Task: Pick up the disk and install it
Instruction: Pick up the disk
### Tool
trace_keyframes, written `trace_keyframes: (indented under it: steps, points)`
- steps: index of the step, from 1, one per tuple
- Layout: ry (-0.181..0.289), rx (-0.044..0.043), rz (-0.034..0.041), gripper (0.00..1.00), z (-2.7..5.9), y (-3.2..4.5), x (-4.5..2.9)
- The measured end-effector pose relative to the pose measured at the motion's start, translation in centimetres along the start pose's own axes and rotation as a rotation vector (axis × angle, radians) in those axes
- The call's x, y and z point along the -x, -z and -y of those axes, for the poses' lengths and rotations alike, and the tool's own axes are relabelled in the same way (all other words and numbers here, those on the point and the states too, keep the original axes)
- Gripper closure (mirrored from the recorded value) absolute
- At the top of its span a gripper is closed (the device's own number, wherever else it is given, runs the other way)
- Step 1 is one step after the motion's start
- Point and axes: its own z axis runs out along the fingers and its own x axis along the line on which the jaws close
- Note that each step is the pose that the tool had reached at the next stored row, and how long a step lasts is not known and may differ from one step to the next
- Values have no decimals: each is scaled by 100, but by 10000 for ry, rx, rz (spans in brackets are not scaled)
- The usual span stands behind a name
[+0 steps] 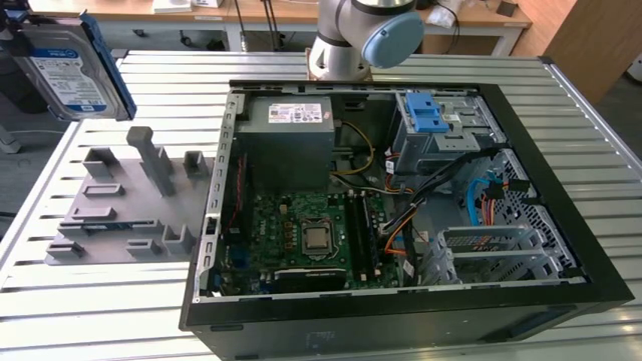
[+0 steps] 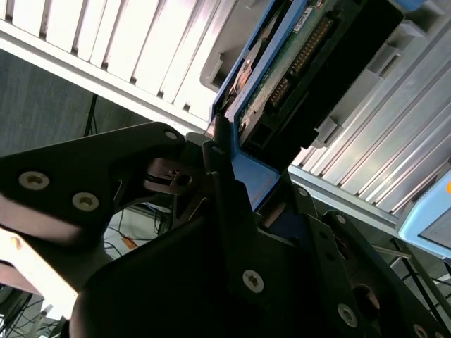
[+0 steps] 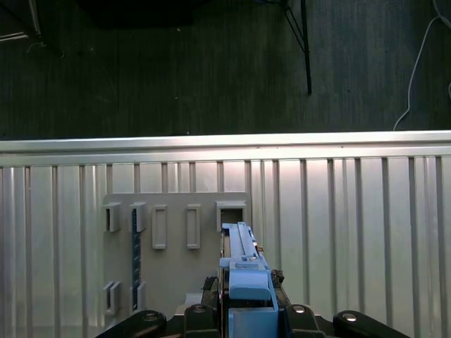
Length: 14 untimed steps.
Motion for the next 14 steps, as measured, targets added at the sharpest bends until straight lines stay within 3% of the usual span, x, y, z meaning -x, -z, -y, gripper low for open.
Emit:
trace_keyframes:
  steps: [14]
  points:
    - [64, 2, -1, 64, 0, 5, 0]
